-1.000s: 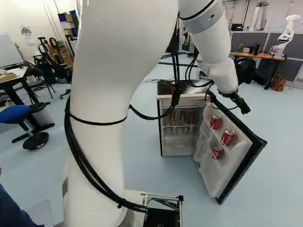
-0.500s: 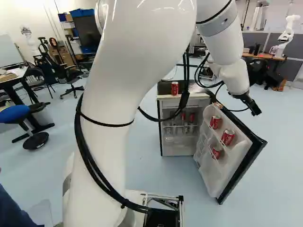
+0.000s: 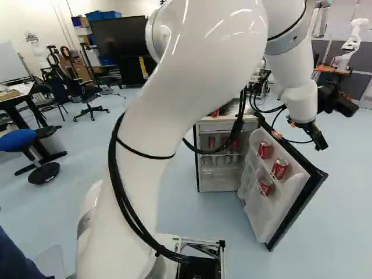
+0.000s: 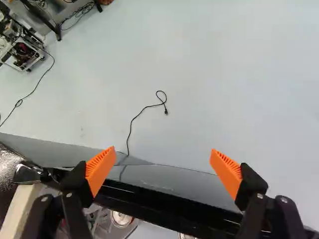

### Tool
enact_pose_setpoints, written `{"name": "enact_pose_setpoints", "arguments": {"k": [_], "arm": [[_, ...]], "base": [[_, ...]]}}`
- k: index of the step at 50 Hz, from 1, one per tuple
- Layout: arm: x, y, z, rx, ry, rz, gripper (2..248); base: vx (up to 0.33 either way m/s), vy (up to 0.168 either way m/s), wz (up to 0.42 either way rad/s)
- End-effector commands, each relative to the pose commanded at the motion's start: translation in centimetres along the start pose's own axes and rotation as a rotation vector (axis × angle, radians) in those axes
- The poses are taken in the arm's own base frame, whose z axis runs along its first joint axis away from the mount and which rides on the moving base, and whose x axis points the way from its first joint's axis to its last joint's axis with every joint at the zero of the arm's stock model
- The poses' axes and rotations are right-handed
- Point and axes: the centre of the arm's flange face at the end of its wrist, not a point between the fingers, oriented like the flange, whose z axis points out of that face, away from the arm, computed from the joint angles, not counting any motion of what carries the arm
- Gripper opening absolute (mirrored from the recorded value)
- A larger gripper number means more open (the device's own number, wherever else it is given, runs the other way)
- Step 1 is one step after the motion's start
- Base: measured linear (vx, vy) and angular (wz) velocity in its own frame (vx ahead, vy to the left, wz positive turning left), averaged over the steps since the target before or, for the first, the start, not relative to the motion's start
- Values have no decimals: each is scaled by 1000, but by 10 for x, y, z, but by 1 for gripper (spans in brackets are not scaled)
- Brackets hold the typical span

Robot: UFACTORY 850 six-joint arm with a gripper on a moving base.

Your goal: Grab a drink from the fridge

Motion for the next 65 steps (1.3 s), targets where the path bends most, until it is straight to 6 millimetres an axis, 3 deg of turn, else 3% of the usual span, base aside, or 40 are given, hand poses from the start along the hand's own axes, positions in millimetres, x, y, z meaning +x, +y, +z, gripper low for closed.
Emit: {"name": "enact_pose_setpoints", "arguments": {"k": [15, 38, 65], "arm": [[2, 17, 29, -18, -57, 20, 247], [-17, 25, 58, -30, -171, 25, 247], [-28, 26, 61, -31, -266, 27, 247]], "base": [[0, 0, 0], [0, 0, 0], [0, 0, 0]]}}
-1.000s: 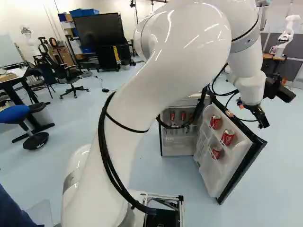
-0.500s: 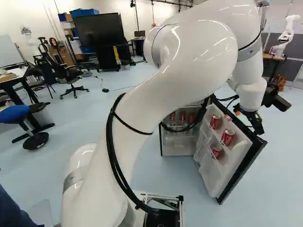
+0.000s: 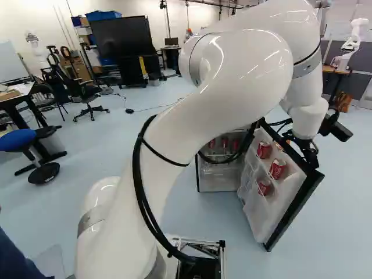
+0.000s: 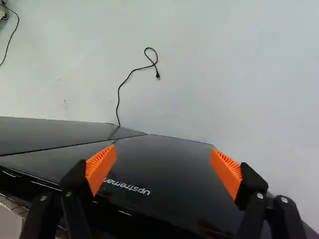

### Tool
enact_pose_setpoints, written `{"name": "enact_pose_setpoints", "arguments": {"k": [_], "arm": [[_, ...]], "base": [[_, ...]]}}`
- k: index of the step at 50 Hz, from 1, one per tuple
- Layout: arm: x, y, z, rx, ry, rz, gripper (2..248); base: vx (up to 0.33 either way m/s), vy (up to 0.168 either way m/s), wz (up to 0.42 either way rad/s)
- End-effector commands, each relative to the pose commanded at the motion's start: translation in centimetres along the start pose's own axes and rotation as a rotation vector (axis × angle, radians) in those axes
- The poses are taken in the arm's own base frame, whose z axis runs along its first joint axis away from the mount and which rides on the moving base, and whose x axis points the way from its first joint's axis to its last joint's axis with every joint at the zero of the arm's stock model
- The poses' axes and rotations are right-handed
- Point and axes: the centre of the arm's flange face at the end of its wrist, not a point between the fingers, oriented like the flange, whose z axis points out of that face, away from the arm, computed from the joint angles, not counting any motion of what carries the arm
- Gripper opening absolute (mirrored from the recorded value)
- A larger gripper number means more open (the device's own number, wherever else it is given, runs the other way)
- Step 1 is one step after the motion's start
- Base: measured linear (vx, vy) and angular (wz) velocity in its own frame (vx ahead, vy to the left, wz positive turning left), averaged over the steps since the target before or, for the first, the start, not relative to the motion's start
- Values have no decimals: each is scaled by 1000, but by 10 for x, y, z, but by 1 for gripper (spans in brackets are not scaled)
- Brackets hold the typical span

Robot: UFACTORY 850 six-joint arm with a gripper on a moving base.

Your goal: Grab a drink from the fridge

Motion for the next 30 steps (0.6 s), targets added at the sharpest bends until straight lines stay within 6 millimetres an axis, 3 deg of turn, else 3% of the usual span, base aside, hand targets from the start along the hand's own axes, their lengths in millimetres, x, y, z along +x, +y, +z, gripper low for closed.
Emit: {"name": "enact_pose_setpoints", "arguments": {"k": [17, 30], "arm": [[-6, 3, -2, -2, -47, 3, 247], [-24, 5, -11, -8, -101, 3, 247]], "base": [[0, 0, 0], [0, 0, 0]]}}
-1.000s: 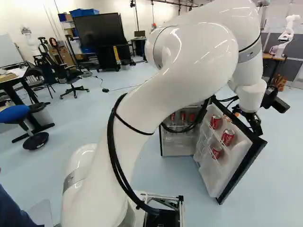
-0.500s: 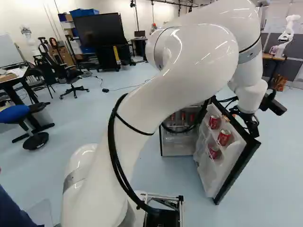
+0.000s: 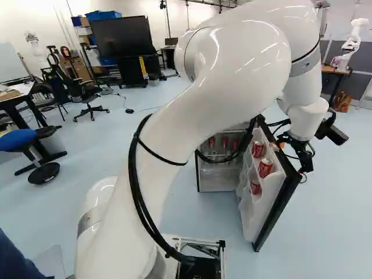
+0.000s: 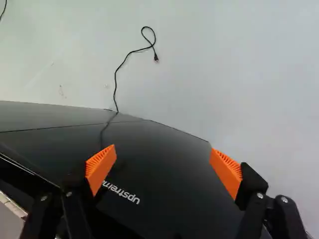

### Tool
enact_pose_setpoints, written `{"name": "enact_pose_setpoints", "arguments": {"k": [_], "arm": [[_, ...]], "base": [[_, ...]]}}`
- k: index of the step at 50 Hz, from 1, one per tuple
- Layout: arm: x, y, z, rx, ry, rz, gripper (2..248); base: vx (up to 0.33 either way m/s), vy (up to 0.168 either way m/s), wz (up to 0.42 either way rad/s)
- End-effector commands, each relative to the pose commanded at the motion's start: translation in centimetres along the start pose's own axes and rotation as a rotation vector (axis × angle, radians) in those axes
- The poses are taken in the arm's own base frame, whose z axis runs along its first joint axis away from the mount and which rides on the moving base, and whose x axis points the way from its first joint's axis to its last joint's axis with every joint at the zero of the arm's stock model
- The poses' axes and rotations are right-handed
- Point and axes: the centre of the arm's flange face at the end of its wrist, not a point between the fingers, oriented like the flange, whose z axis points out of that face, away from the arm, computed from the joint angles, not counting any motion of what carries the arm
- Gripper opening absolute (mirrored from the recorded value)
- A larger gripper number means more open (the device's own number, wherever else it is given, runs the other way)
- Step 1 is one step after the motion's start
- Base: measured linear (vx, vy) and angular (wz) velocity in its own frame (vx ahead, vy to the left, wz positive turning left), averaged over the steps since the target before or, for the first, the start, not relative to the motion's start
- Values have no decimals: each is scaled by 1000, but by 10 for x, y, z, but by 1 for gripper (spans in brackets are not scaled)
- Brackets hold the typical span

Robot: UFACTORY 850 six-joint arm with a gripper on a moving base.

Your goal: Grab a drink from the fridge

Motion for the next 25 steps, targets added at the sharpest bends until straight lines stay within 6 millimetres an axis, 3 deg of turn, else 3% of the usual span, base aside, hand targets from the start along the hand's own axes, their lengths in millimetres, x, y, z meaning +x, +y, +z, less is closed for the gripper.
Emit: {"name": "enact_pose_setpoints", "arguments": {"k": [25], "arm": [[-44, 6, -17, -14, -79, -1, 247]], "base": [[0, 0, 0]]}}
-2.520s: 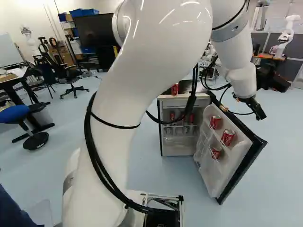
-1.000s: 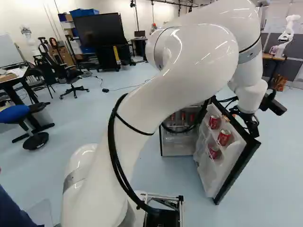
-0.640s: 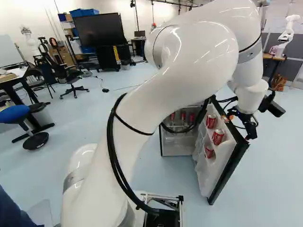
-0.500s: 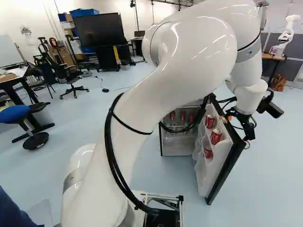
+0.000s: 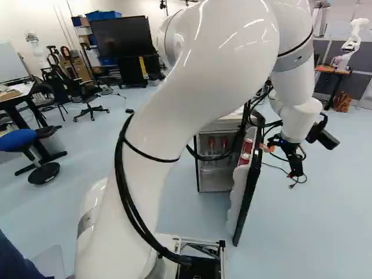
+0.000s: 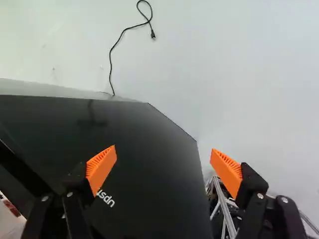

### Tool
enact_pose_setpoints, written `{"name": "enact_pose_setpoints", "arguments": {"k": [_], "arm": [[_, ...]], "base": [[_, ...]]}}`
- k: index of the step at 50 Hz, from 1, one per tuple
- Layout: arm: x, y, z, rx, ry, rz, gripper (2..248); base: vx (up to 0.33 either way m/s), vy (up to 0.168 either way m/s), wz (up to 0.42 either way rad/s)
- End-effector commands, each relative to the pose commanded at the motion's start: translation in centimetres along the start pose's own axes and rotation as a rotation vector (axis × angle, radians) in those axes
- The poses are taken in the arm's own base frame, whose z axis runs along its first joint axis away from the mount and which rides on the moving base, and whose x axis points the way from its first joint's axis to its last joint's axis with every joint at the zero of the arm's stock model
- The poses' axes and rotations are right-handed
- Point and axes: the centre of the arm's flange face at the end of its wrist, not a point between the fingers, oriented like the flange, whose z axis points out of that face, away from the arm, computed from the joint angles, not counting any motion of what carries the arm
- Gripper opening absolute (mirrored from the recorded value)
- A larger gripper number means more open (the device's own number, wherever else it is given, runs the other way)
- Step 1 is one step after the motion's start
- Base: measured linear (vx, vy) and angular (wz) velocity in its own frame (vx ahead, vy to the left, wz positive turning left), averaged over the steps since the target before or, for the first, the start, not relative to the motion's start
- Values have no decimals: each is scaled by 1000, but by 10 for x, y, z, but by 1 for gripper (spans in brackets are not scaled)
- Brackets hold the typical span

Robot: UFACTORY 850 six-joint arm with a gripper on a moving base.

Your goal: Grab a drink from the fridge

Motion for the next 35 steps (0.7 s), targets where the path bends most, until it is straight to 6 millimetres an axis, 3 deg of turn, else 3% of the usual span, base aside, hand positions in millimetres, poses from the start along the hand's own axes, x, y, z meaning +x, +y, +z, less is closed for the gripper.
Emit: {"name": "enact_pose_setpoints", "arguments": {"k": [35], "arm": [[-64, 9, -19, -21, -59, -17, 247]], "base": [[0, 0, 0]]}}
